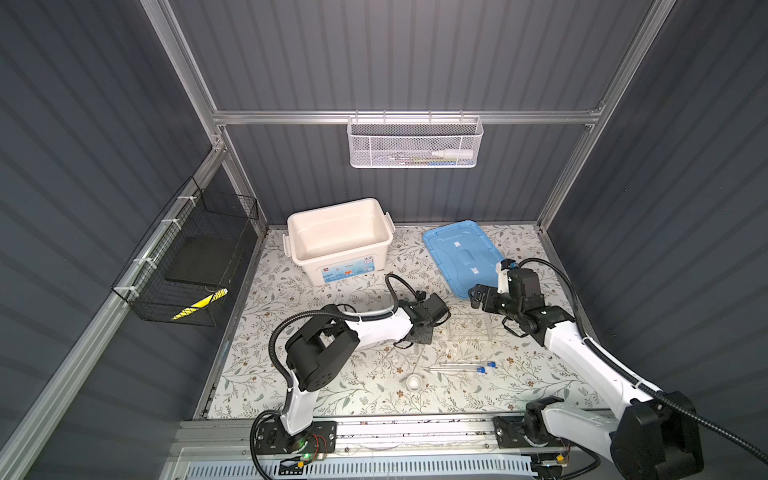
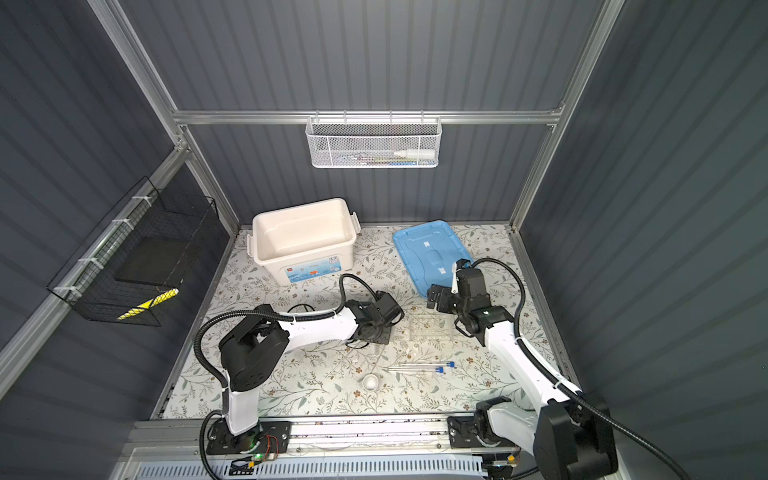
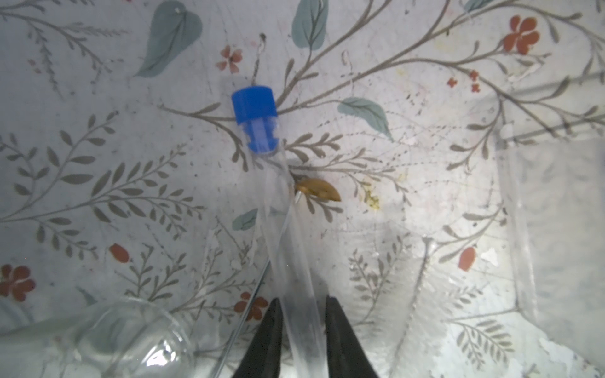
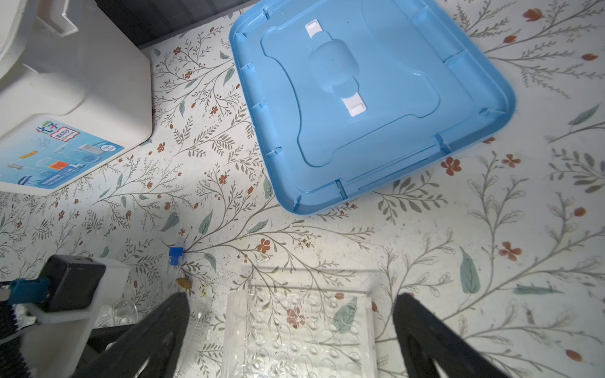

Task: Organize the chemistry lab equipment
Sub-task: 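Lift the test tube with the left gripper while the right gripper reaches toward it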

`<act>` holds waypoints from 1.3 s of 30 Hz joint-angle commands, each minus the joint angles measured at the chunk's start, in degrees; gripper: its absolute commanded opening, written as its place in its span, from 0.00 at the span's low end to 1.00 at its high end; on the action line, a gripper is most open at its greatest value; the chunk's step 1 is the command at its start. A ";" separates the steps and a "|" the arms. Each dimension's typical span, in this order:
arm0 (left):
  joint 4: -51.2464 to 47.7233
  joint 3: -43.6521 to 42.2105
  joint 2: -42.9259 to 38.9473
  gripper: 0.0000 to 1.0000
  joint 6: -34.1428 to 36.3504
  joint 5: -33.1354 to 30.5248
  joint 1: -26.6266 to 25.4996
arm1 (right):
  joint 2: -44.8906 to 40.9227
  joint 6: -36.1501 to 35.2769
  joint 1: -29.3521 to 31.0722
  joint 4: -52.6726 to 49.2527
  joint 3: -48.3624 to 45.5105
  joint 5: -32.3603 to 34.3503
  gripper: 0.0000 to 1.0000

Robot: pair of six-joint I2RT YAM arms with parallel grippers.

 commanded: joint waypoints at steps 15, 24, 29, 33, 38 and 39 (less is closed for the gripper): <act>0.29 -1.12 -2.41 0.18 0.99 -1.33 0.31 | -1.93 0.27 -0.31 -0.94 -0.01 -5.02 0.92; 0.53 -1.42 -5.32 0.17 1.98 -3.70 0.32 | -1.50 2.41 -0.18 -0.76 0.82 -10.23 0.86; 2.88 -2.38 -7.70 0.16 4.45 -4.11 0.32 | -1.49 3.55 0.10 -0.55 1.31 -13.83 0.83; 7.11 -3.53 -9.60 0.17 10.11 -3.22 0.30 | 0.37 4.72 0.22 -0.26 1.79 -18.61 0.81; 10.93 -4.14 -11.34 0.16 18.47 -0.90 0.32 | 2.90 6.72 0.31 1.77 2.69 -24.89 0.78; 11.70 -4.32 -11.69 0.16 20.07 -0.36 0.24 | 3.69 7.50 0.38 2.42 2.91 -26.47 0.78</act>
